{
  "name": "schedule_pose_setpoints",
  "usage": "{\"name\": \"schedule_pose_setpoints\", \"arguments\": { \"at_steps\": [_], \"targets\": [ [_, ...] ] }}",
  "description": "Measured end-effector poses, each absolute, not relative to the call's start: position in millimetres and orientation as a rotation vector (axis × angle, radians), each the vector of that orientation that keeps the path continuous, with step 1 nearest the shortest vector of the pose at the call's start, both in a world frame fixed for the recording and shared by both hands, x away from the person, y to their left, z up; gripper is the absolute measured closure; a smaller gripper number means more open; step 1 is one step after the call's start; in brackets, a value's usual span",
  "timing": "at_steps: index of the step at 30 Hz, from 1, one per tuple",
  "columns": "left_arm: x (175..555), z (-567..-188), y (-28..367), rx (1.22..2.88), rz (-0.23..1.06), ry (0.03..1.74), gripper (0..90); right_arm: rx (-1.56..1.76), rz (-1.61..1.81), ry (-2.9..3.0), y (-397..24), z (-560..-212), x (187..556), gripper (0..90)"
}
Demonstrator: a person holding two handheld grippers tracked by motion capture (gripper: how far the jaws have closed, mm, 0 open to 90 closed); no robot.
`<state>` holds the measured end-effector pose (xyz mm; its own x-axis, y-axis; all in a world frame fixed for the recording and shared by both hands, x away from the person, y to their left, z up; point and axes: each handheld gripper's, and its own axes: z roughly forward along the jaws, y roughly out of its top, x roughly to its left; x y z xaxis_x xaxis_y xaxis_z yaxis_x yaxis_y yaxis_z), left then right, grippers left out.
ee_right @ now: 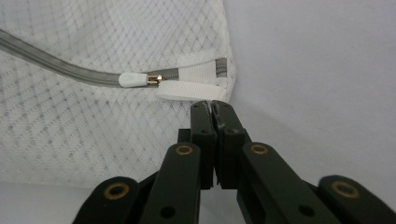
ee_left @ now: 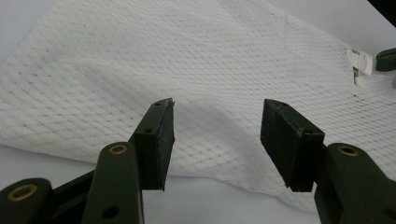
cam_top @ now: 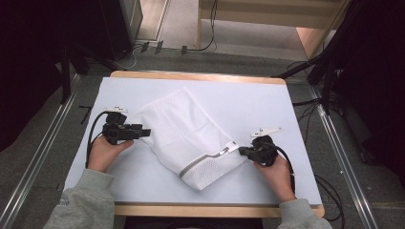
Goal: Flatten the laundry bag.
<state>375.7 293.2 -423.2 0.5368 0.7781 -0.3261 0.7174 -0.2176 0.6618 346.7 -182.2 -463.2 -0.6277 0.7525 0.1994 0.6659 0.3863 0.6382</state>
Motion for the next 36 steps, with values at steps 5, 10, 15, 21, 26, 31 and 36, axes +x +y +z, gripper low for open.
{"name": "schedule_pose_setpoints", "arguments": {
  "at_steps": [5,10,15,21,26,31,36],
  "targets": [
    [373,-422,294,1.972,0.102,1.213,45.5,1.308,1.162,2.428,-191,-455,355,78.8],
    [366,-421,298,1.961,0.114,1.219,45.5,1.275,1.209,2.397,-183,-449,372,75.9],
    [357,-421,299,1.962,0.123,1.228,45.5,1.247,1.196,2.431,-165,-448,394,73.2],
    [347,-421,306,1.955,0.137,1.25,45.4,1.21,1.196,2.464,-141,-451,422,70.8],
    [340,-423,312,1.947,0.143,1.267,45.4,1.187,1.192,2.489,-122,-454,442,69.3],
    [336,-423,316,1.935,0.147,1.28,45.4,1.187,1.188,2.493,-105,-458,461,68.7],
    [335,-424,317,1.933,0.149,1.282,45.4,1.175,1.187,2.478,-91,-467,474,67.6]
  ]
}}
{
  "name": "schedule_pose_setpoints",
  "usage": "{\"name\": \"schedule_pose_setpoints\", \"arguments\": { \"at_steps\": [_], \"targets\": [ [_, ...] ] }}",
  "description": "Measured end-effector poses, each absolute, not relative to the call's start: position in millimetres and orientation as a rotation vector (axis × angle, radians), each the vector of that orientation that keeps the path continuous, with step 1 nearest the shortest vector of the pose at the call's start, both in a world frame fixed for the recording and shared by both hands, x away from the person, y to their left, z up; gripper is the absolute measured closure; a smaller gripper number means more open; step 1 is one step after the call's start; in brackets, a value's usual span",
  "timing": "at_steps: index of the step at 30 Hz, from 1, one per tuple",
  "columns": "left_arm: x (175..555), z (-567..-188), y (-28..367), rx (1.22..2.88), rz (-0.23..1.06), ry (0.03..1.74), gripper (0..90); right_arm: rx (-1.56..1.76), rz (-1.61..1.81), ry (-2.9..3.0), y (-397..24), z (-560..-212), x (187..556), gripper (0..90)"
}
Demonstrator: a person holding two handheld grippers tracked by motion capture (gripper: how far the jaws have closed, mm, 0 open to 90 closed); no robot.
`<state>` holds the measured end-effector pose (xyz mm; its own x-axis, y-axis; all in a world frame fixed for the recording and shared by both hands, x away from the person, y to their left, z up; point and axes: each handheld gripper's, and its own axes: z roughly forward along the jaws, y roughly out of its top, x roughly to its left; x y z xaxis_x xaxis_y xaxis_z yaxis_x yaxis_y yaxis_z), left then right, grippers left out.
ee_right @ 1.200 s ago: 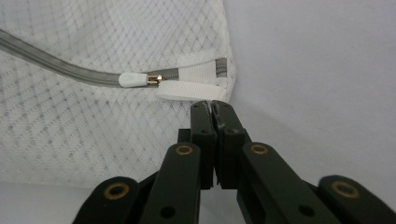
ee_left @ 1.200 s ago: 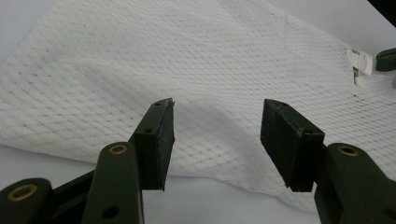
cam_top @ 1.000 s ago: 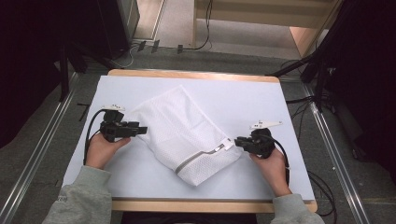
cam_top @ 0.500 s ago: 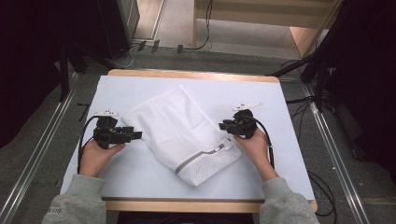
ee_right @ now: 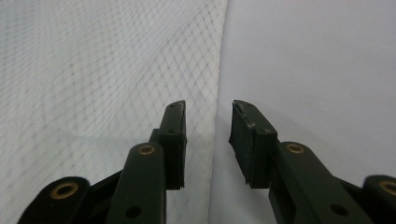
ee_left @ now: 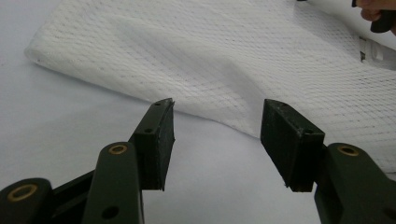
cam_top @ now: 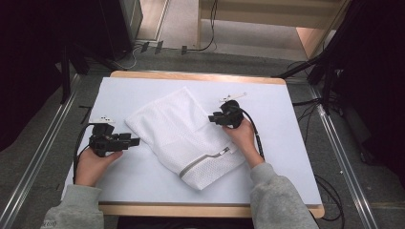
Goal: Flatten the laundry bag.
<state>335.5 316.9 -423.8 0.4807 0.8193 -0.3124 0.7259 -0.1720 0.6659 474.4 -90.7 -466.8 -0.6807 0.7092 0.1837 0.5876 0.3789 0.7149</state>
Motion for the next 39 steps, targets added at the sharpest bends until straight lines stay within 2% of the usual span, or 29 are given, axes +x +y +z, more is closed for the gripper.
{"name": "schedule_pose_setpoints", "arguments": {
  "at_steps": [5,9,10,23,39],
  "targets": [
    [336,-424,317,1.934,0.146,1.279,45.4,1.176,1.166,2.525,-80,-471,476,71.3],
    [337,-424,315,1.934,0.145,1.277,45.4,1.149,1.114,2.52,-76,-471,472,88.9],
    [337,-424,315,1.934,0.144,1.276,45.5,1.147,1.114,2.526,-76,-471,472,89.7],
    [345,-424,304,1.958,0.123,1.249,45.5,1.324,1.097,2.429,-117,-469,469,90.0],
    [366,-436,260,2.054,0.06,1.17,45.7,1.445,1.046,2.307,-158,-472,462,90.0]
  ]
}}
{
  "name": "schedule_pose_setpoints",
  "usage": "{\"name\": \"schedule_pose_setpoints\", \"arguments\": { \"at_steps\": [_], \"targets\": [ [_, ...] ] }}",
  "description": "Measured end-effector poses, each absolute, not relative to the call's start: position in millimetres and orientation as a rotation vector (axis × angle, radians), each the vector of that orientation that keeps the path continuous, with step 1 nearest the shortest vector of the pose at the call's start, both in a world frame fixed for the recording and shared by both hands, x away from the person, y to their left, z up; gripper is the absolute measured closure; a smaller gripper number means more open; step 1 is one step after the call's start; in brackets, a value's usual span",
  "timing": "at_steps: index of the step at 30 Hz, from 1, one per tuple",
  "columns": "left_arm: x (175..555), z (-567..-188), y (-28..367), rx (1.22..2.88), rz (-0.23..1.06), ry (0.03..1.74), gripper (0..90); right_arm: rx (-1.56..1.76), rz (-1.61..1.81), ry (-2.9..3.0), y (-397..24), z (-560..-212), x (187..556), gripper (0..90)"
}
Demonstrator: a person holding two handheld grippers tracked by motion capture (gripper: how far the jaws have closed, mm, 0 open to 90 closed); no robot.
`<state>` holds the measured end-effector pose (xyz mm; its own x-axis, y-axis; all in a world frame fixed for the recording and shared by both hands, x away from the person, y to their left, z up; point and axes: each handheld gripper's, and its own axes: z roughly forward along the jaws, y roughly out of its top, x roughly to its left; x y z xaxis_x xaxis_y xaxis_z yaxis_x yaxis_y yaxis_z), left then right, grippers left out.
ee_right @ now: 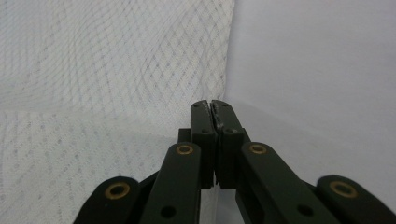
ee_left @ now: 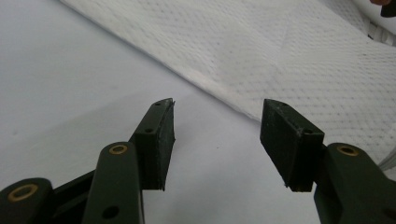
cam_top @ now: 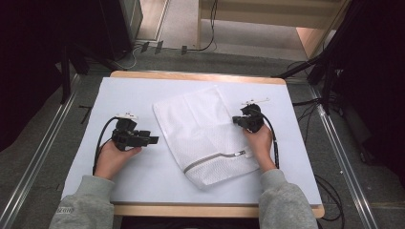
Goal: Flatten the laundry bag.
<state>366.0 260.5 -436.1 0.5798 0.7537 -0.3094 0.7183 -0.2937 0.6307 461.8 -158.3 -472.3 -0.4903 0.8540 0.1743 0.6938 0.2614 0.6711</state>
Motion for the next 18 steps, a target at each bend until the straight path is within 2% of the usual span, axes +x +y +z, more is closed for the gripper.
{"name": "schedule_pose_setpoints", "arguments": {
  "at_steps": [18],
  "targets": [
    [373,-451,197,2.133,0.014,1.057,45.7,1.521,1.027,2.26,-195,-473,437,89.6]
  ]
}}
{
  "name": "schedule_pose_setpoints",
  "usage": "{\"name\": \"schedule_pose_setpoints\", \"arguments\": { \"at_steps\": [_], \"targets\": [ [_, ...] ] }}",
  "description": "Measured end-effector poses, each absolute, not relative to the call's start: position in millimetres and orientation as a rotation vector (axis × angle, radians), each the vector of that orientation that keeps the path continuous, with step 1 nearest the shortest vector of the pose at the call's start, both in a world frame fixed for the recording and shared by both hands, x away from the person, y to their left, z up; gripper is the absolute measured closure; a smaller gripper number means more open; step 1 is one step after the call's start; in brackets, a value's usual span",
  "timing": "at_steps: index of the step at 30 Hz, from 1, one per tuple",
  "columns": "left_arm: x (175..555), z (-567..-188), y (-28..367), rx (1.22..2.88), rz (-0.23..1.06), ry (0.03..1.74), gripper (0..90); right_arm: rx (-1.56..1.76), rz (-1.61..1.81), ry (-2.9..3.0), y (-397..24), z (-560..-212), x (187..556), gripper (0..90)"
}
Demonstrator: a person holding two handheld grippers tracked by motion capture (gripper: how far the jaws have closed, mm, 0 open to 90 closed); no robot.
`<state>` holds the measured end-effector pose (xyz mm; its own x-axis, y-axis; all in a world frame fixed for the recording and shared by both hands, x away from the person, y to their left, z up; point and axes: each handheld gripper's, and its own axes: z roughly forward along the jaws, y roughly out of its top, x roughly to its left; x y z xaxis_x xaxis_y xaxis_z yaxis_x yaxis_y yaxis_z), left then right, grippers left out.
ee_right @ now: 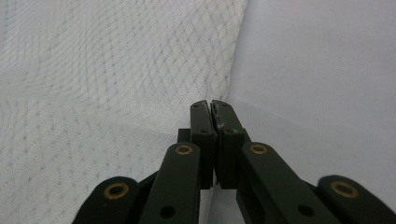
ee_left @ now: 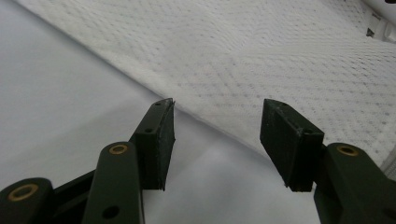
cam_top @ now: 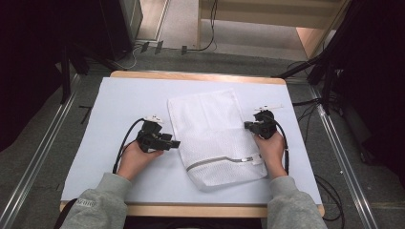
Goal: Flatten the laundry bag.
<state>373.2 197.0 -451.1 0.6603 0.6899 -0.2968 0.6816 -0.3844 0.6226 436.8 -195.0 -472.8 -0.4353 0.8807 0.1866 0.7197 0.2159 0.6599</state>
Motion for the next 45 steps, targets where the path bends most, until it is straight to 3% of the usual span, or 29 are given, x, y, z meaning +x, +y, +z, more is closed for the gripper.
{"name": "schedule_pose_setpoints", "arguments": {
  "at_steps": [14,22,26,29,45],
  "targets": [
    [371,-464,175,2.145,0.111,0.983,48.3,1.519,1.026,2.284,-202,-470,417,87.0],
    [364,-469,172,2.122,0.217,1.005,70.6,1.501,1.064,2.271,-204,-464,410,81.5],
    [360,-469,169,2.134,0.257,1.011,76.8,1.499,1.09,2.265,-205,-461,405,78.7],
    [358,-469,166,2.132,0.226,1.003,88.7,1.482,1.108,2.259,-207,-459,401,77.3],
    [373,-458,182,2.127,0.088,1.081,90.0,1.439,1.154,2.275,-209,-452,379,76.9]
  ]
}}
